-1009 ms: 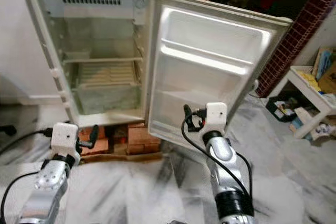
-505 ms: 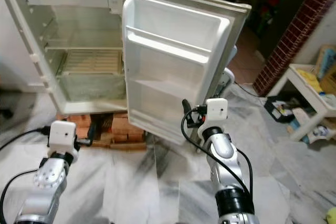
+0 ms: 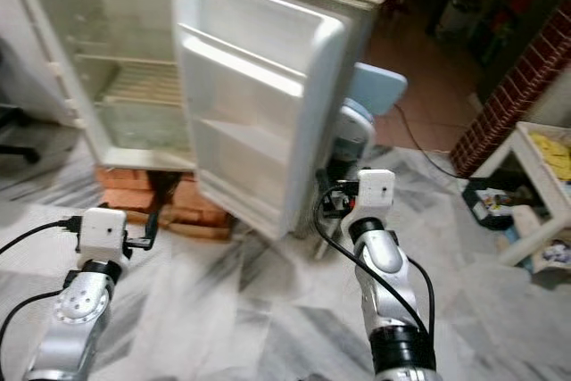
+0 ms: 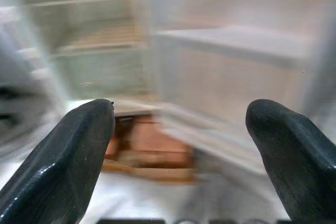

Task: Restocking fridge

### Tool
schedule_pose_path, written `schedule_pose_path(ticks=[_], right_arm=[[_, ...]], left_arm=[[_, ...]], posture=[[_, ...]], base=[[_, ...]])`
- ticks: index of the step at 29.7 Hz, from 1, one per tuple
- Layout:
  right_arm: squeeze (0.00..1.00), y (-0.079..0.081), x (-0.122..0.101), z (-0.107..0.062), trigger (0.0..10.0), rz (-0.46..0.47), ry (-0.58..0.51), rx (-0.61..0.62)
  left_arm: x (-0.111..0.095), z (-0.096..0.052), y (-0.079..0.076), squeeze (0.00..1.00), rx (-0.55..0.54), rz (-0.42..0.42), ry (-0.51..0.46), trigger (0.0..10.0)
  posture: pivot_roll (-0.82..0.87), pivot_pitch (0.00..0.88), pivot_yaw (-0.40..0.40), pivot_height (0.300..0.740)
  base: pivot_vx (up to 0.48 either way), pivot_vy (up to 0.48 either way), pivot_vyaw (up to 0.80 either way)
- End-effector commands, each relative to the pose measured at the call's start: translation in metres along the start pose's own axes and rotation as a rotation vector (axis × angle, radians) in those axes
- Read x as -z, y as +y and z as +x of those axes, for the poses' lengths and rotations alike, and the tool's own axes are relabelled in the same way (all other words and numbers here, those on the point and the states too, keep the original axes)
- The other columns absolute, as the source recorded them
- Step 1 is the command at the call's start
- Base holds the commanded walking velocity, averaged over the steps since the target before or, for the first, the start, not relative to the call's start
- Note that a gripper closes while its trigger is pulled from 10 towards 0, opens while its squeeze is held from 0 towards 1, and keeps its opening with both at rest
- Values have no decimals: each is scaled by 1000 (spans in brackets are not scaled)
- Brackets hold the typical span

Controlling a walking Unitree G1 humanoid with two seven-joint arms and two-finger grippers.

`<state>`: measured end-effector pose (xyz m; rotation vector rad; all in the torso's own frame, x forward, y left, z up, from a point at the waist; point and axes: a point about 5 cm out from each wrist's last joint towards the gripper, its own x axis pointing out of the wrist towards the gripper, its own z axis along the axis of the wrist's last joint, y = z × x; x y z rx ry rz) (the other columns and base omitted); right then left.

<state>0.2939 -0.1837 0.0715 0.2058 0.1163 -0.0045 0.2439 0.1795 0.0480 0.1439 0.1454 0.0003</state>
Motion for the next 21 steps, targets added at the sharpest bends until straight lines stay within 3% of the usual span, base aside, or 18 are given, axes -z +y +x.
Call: schedule_pose_path(ticks=[1, 8, 12, 21], right_arm=[[0, -1, -4, 2, 10000, 52, -7, 23], [0, 7, -6, 2, 10000, 4, -20, -30], [0, 7, -9, 3, 10000, 1, -29, -37], [0, 7, -10, 4, 10000, 2, -30, -34]], left_arm=[[-4, -1, 11, 0, -25, 44, -21, 10000], [-4, -1, 14, 0, -53, 15, -34, 10000], [-7, 1, 11, 0, -46, 9, -42, 10000], [-7, 0, 9, 0, -33, 5, -48, 10000]], posture=[[59, 0, -58, 740], [60, 0, -59, 740], [61, 0, -60, 740], [62, 0, -58, 740]], base=[[0, 0, 0], [0, 0, 0], [0, 0, 664], [263, 0, 0]])
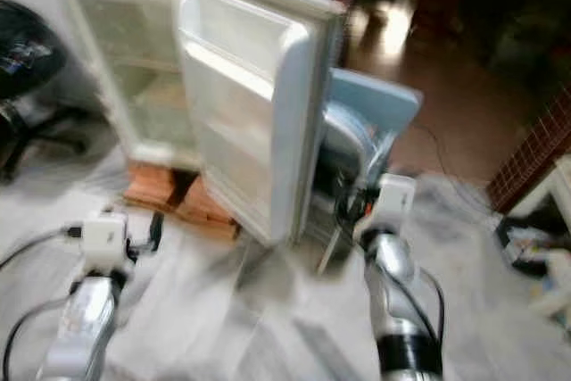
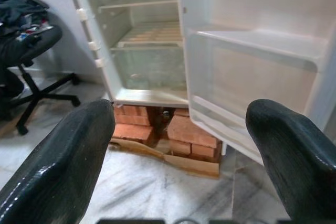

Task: Restocking fridge

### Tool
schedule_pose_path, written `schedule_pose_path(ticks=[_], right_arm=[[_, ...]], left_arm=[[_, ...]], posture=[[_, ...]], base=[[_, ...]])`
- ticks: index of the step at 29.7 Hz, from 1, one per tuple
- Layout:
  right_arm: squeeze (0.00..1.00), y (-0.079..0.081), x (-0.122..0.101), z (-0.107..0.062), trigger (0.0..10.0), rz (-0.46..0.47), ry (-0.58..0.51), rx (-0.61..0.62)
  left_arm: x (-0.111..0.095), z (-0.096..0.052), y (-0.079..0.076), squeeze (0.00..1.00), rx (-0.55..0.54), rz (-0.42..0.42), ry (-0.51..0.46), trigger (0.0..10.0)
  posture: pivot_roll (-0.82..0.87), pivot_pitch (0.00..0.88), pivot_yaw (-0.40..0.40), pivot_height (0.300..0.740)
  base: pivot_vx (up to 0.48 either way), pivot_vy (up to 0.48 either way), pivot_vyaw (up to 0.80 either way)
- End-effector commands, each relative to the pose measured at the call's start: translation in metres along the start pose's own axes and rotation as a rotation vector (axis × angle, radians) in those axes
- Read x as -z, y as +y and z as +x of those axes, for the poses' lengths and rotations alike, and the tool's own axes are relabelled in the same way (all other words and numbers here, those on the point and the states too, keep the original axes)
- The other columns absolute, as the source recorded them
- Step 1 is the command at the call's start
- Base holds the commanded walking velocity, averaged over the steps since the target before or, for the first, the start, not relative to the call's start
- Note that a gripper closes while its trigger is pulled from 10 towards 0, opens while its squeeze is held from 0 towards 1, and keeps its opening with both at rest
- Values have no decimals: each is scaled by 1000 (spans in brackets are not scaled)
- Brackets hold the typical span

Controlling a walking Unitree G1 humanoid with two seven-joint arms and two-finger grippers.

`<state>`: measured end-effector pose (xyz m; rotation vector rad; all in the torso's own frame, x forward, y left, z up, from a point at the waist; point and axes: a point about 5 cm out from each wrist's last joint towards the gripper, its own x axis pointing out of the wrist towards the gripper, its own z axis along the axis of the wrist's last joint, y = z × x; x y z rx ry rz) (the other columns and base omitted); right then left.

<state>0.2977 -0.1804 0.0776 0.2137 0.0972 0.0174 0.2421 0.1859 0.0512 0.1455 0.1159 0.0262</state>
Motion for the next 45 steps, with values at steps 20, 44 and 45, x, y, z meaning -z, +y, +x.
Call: schedule_pose_path(ticks=[20, 44, 45], right_arm=[[0, 0, -7, 3, 10000, -35, -27, 6], [0, 23, -34, 45, 10000, -47, -61, -15], [0, 24, -36, 48, 10000, -53, -56, -18]], left_arm=[[-3, 0, 0, 0, 17, 3, -11, 10000], [10, -15, -4, 0, -16, 9, 49, 10000], [12, -16, -6, 0, -4, 3, 63, 10000]], posture=[[63, 0, -55, 740], [98, 15, -82, 740], [100, 12, -84, 740]], base=[[310, 0, 0], [25, 0, 224], [0, 0, 0]])
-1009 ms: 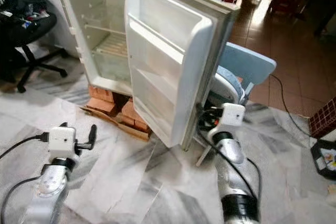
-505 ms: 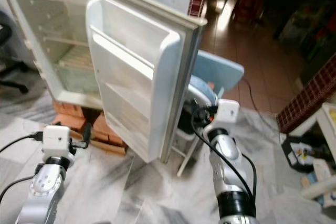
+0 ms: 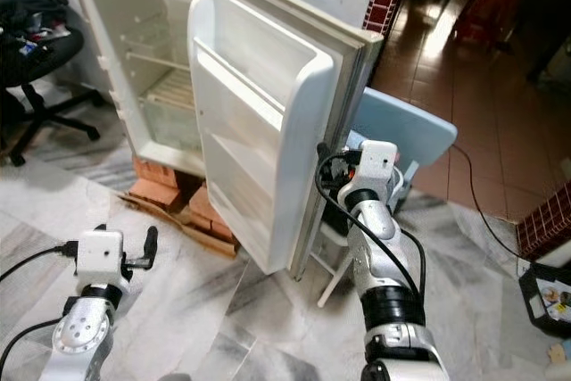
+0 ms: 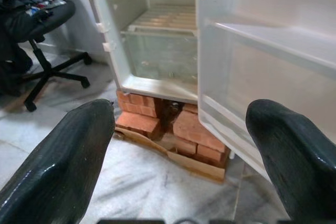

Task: Restocking fridge

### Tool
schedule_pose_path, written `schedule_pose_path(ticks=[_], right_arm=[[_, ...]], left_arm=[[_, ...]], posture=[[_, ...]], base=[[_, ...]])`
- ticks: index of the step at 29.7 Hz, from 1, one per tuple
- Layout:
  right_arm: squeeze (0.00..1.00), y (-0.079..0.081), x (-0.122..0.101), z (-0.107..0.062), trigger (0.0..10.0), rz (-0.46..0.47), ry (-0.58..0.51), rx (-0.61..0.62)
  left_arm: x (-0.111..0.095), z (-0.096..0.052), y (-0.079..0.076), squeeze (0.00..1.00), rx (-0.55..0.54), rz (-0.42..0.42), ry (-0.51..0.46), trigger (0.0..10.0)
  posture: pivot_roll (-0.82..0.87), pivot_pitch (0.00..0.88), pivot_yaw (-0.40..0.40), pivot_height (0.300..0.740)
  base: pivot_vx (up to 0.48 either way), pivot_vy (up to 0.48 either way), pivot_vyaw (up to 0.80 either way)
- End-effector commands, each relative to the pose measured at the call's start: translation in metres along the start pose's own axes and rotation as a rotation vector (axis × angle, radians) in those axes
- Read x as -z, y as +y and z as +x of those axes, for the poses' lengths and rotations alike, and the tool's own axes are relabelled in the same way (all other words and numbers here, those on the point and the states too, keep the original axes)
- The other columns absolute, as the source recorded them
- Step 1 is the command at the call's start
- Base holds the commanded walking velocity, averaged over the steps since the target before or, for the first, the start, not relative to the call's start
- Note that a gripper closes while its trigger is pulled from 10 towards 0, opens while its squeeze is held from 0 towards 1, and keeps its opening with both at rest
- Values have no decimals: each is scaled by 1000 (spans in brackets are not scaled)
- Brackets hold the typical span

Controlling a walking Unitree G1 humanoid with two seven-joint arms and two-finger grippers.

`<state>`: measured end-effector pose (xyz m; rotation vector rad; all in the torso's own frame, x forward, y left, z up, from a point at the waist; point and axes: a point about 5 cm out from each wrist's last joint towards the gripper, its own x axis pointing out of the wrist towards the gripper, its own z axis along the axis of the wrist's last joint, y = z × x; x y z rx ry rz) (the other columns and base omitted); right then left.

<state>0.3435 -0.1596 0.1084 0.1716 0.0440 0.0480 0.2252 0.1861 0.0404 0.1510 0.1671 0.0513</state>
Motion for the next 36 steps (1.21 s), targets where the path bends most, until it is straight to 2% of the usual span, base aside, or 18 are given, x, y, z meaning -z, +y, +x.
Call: schedule_pose_path(ticks=[1, 5, 13, 15, 17, 18, 20, 22, 23, 24, 26, 27, 28, 29, 32, 33, 35, 36], right_arm=[[0, -3, -5, 5, 10000, -10, -7, 16], [0, 1, -11, 14, 10000, 21, -9, 19], [0, 23, -28, 36, 10000, 54, -25, -4], [0, 39, -37, 41, 10000, 129, -52, -91], [0, 56, -44, 41, 10000, 243, -73, -229], [0, 80, -56, 34, 10000, 430, -114, -490], [0, 94, -68, 23, 10000, 497, -173, -673], [0, 98, -72, 14, 10000, 526, -188, -766], [0, 101, -75, -2, 10000, 569, -189, -888], [0, 101, -75, -2, 10000, 569, -189, -888], [0, 101, -74, -16, 10000, 587, -171, -987], [0, 99, -70, -24, 10000, 574, -140, -1030], [0, 93, -53, -36, 10000, 515, -64, -1066], [0, 91, -49, -38, 10000, 500, -48, -1071], [0, 76, -15, -39, 10000, 381, 60, -925], [0, 76, -15, -39, 10000, 381, 60, -925], [0, 63, 14, -50, 10000, 254, 133, -837], [0, 60, 23, -55, 10000, 225, 159, -799]], left_arm=[[-1, 0, -5, 0, 18, -1, 10, 10000], [2, -1, -8, 0, 30, -6, 29, 10000], [2, 2, -11, 0, 40, -1, 33, 10000], [2, 2, -11, 0, 42, -2, 34, 10000], [3, 2, -12, 0, 45, -1, 37, 10000], [3, 1, -12, 0, 50, -1, 42, 10000], [4, 1, -13, 0, 53, -1, 47, 10000], [5, 1, -13, 0, 56, -2, 50, 10000], [6, 0, -14, 0, 65, -1, 53, 10000], [6, 0, -14, 0, 65, -1, 53, 10000], [6, 0, -16, 0, 74, -1, 56, 10000], [7, 0, -16, 0, 76, -2, 58, 10000], [7, 0, -17, 0, 80, -3, 60, 10000], [7, 0, -18, 0, 81, -4, 61, 10000], [8, 1, -18, 0, 87, -5, 65, 10000], [8, 1, -18, 0, 87, -5, 65, 10000], [6, 3, -19, 0, 93, -4, 69, 10000], [4, 4, -19, 0, 96, -7, 63, 10000]], posture=[[100, 12, -84, 740], [101, 8, -84, 740], [114, 0, -86, 740], [116, 0, -89, 740], [120, 0, -90, 740], [123, 0, -90, 740], [125, 0, -91, 740], [123, 0, -91, 740], [122, 0, -92, 740], [122, 0, -92, 740], [117, 0, -91, 740], [113, 0, -90, 740], [108, 0, -87, 740], [108, 0, -87, 740], [104, 0, -85, 740], [104, 0, -85, 740], [99, 0, -80, 740], [99, 0, -80, 740]], base=[[0, 0, 0], [0, 0, 0], [0, 0, 0], [0, 0, 0], [0, 0, 0], [0, 0, 0], [0, 0, 0], [0, 0, 0], [0, 0, 0], [0, 0, 0], [0, 0, 0], [0, 0, 0], [0, 0, 0], [0, 0, 0], [0, 0, 0], [0, 0, 0], [0, 0, 0], [0, 0, 0]])
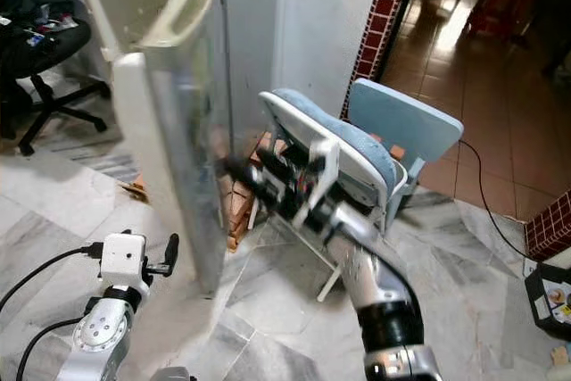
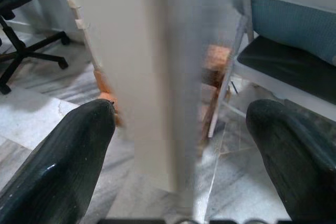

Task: Restocking fridge

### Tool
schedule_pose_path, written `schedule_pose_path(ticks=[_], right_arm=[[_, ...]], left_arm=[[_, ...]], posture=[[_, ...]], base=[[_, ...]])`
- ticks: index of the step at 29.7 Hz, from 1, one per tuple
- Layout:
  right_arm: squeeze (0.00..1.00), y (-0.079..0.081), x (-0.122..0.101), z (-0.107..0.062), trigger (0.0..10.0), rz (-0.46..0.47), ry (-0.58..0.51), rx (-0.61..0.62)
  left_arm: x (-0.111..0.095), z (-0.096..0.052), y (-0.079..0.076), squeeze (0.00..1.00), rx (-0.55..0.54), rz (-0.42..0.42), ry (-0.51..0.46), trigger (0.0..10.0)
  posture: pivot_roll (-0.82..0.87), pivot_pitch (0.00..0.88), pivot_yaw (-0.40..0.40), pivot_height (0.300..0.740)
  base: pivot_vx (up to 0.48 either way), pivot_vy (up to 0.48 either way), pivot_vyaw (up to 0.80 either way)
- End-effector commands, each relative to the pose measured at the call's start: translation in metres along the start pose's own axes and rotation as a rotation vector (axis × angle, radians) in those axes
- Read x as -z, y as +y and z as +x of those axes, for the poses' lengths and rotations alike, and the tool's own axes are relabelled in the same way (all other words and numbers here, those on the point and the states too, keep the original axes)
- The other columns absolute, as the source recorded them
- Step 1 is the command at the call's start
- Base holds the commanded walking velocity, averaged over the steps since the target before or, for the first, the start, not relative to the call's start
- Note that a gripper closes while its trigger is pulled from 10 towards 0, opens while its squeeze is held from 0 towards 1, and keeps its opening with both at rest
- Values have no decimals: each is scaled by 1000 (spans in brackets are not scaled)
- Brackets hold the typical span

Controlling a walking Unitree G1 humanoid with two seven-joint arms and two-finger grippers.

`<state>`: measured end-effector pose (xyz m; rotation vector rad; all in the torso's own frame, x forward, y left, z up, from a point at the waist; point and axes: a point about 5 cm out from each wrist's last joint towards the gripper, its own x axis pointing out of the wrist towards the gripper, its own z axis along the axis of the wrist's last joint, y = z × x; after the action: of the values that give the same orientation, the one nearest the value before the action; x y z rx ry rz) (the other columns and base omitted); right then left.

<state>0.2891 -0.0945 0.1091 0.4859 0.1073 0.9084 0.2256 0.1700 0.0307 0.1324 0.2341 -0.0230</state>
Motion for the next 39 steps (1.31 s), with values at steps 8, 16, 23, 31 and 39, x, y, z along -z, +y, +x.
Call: schedule_pose_path(ticks=[8, 16, 23, 31, 39], right_arm=[[0, -32, 10, -41, 10000, -257, 4, 543], [0, -54, -9, -64, 10000, -259, -97, 753], [0, -54, -6, -63, 10000, -295, -90, 803], [0, -52, -6, -56, 10000, -314, -91, 790], [0, -58, -11, -65, 10000, -322, -114, 857]], left_arm=[[-21, 8, 4, 0, 15, 107, -77, 10000], [-41, 12, 10, 0, -21, 115, -152, 10000], [-42, 18, 11, 0, -30, 58, -158, 10000], [-49, 21, 17, 0, -19, 44, -191, 10000], [-40, 21, 27, 0, -75, -41, -148, 10000]], posture=[[118, 0, -78, 740], [95, 0, -72, 740], [79, 0, -72, 740], [69, 0, -56, 740], [62, 0, -60, 740]], base=[[0, 73, 0], [0, 480, 0], [0, 480, -303], [0, 480, -750], [0, 480, -300]])
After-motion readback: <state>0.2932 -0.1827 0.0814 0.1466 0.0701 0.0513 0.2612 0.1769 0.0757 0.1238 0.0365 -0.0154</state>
